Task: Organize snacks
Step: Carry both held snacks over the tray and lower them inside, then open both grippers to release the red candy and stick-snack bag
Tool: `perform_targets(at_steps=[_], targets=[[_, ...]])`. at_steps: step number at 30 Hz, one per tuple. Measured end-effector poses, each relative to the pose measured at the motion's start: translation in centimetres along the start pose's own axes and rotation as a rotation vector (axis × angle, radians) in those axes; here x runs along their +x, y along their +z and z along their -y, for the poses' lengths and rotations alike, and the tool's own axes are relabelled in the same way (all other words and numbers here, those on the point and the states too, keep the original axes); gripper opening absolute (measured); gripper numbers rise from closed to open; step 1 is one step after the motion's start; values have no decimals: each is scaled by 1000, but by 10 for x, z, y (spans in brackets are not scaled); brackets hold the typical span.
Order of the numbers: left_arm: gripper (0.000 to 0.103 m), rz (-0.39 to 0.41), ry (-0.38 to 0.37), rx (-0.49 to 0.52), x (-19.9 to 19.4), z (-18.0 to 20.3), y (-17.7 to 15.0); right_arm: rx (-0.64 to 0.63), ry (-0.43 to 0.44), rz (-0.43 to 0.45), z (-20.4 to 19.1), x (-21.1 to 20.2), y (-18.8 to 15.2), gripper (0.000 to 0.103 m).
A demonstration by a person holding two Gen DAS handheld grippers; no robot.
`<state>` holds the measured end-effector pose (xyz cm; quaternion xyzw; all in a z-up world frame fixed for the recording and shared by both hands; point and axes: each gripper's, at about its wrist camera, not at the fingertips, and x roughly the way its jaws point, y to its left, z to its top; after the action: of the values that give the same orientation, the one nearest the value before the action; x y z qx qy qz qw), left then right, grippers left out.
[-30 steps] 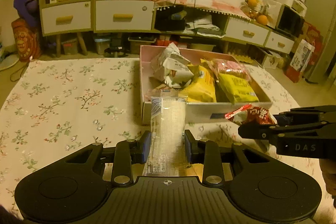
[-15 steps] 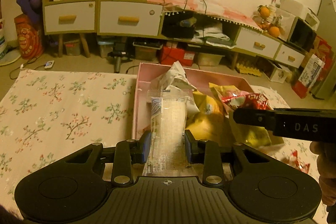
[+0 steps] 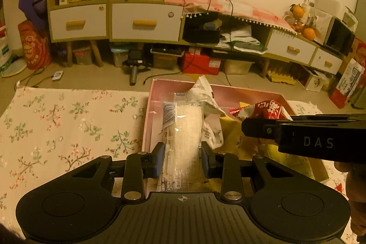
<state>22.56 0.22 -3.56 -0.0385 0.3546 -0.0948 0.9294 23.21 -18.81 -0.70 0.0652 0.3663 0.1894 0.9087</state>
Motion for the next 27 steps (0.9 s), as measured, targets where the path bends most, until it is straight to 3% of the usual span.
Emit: perform_targets(at_steps=[8,11,12,13,15,27], targets=[[30,6,0,-4,6,0,3,0,-14,-4,0,4,9,5],[33,16,-16,12,5,1,3,1,-22,1,-1,5,11,10],[38,20,-25,18,4,2,3,1,-33,8,-2,3,11,14],[44,20,-30,21,4,2,3,1,-39,16,-2,4,12,27],[60,23,-34,27,1,4,2,16,-47,33,-1,0,14,43],[75,10,-31,53,-13,11,1,44,-64,47,4,-17,14,56]])
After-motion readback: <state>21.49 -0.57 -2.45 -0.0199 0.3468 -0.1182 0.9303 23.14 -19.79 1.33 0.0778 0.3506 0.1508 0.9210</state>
